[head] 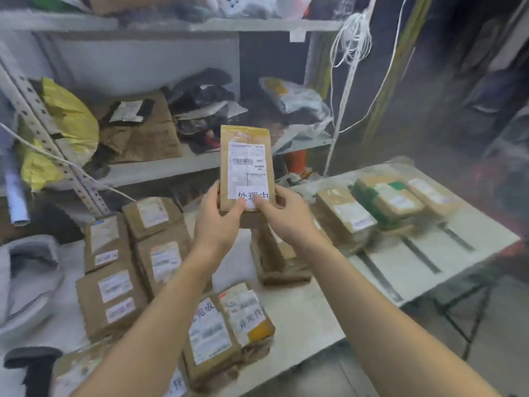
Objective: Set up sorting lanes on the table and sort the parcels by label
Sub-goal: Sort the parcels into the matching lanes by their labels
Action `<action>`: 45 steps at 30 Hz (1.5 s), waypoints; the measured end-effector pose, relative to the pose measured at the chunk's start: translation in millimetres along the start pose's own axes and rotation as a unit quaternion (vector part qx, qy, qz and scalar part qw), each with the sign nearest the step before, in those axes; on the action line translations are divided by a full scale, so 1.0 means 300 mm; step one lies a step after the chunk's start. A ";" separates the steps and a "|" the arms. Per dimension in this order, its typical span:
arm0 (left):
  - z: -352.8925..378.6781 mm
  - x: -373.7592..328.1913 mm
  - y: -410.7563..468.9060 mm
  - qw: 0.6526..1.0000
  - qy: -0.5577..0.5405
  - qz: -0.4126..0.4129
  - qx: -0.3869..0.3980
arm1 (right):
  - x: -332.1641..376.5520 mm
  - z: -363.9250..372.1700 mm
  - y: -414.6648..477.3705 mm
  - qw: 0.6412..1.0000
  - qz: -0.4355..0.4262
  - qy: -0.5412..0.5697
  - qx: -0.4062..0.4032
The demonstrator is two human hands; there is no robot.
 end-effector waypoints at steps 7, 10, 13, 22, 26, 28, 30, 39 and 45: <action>0.389 -0.138 0.009 0.999 -0.004 0.010 0.042 | -0.076 -0.398 -0.142 1.000 0.014 0.013 -0.006; 0.513 -0.147 0.062 0.998 0.008 -0.005 0.066 | -0.117 -0.543 -0.140 1.000 0.027 -0.003 -0.002; 0.629 -0.126 0.136 0.996 -0.001 -0.023 0.087 | -0.185 -0.670 -0.106 0.999 0.046 -0.010 -0.010; 0.941 0.051 0.395 0.987 -0.030 -0.111 0.109 | -0.446 -0.929 0.102 0.988 0.153 -0.038 -0.001; 1.015 0.104 0.470 0.984 -0.016 -0.146 0.100 | -0.527 -1.004 0.197 0.979 0.191 -0.060 0.025; 1.045 0.118 0.487 0.984 -0.014 -0.153 0.087 | -0.548 -1.030 0.229 0.978 0.193 -0.068 0.038; 1.064 0.110 0.487 0.985 -0.005 -0.156 0.073 | -0.559 -1.048 0.243 0.977 0.191 -0.088 0.046; 1.015 0.000 0.432 0.980 0.141 -0.137 0.010 | -0.465 -1.054 0.224 0.957 0.058 -0.280 0.051; 0.858 -0.132 0.253 0.932 0.332 -0.136 -0.058 | -0.376 -0.910 0.185 0.922 -0.080 -0.338 0.169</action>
Point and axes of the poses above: each hand's wrist, its own y-axis towards the middle knuckle, its own z-axis out of the palm, x = y × z, the point moved 2 cm from there along y, towards the middle knuckle, and after that the axes turned 15 degrees about x, right-handed, at the moved point
